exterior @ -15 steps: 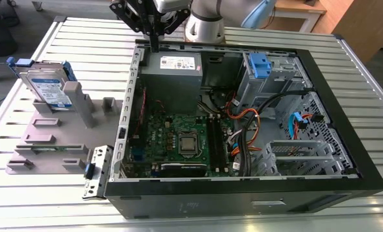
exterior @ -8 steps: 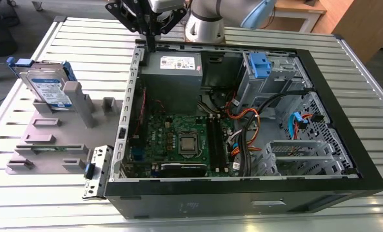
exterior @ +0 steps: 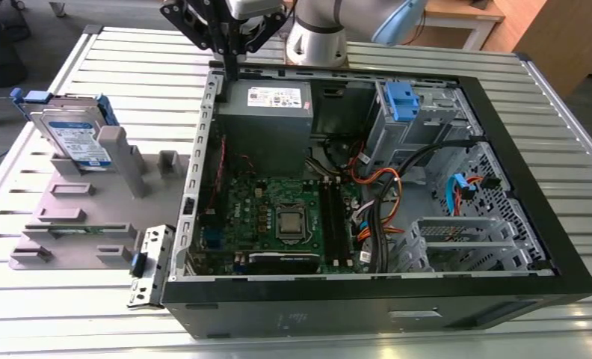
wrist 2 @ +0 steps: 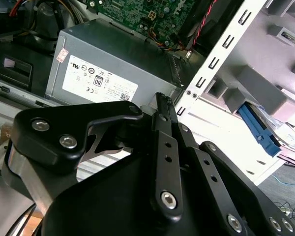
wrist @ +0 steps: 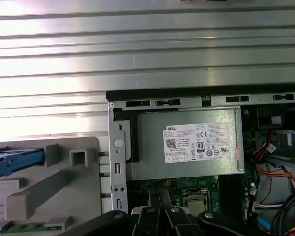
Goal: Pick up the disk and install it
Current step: 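Reach for the disk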
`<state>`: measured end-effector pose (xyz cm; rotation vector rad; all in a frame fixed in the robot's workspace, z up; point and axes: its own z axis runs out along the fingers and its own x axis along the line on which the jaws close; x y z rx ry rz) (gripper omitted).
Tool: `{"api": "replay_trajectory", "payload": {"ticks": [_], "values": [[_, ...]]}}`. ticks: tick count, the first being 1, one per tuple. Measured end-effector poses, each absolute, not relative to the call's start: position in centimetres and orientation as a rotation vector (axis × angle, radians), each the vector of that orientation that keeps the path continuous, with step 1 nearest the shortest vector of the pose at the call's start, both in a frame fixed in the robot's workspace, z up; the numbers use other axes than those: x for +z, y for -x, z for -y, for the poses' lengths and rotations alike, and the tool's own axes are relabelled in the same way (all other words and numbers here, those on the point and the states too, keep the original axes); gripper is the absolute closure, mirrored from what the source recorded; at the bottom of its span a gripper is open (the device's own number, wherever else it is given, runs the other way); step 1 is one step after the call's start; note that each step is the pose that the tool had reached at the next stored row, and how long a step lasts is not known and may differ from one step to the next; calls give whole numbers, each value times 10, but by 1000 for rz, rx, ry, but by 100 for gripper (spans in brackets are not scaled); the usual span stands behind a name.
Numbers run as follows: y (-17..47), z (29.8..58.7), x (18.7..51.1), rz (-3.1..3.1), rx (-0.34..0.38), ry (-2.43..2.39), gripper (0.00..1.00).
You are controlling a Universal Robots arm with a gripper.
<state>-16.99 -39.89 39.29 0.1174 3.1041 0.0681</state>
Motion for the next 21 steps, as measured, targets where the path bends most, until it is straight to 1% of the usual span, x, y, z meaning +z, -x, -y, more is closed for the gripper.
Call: {"api": "replay_trajectory", "payload": {"ticks": [21], "values": [[186, 399, 393, -3104, 68, -117, 89]]}}
